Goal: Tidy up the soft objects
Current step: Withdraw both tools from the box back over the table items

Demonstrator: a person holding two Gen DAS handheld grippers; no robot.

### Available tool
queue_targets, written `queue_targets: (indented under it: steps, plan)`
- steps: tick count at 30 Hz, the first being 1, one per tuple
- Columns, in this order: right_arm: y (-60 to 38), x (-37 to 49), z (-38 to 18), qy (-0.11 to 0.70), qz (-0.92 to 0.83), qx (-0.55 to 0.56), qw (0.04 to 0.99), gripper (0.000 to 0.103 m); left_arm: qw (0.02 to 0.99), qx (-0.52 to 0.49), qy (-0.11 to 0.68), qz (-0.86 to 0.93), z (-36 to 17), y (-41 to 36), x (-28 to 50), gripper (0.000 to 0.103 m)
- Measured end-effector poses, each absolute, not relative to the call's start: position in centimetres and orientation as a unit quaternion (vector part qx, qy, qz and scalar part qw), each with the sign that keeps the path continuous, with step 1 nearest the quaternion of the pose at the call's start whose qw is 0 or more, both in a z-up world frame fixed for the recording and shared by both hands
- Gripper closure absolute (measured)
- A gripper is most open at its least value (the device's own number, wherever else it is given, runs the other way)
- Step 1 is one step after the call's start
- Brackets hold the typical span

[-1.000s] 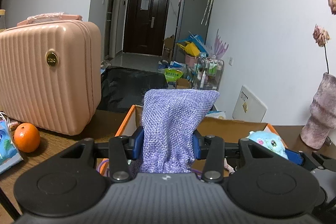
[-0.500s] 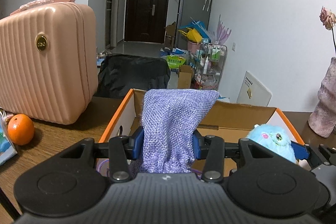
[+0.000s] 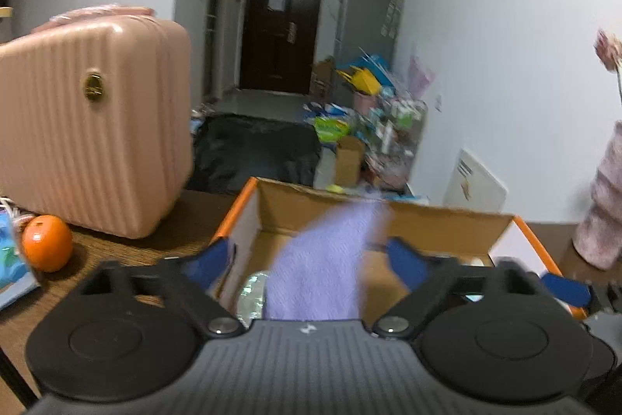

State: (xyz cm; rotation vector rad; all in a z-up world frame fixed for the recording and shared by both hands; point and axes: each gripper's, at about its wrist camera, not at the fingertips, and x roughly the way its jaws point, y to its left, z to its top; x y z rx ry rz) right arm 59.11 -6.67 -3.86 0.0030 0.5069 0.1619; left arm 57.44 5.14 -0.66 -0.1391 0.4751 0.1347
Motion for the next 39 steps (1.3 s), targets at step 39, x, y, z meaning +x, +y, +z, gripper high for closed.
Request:
queue_targets:
  steps: [39]
  plan:
    - [-8.3, 55.6, -2.6, 0.241, 0.078, 0.017, 0.967, 0.0, 0.969, -0.078, 0.218, 0.09, 1.3, 6.3, 53.0, 0.0]
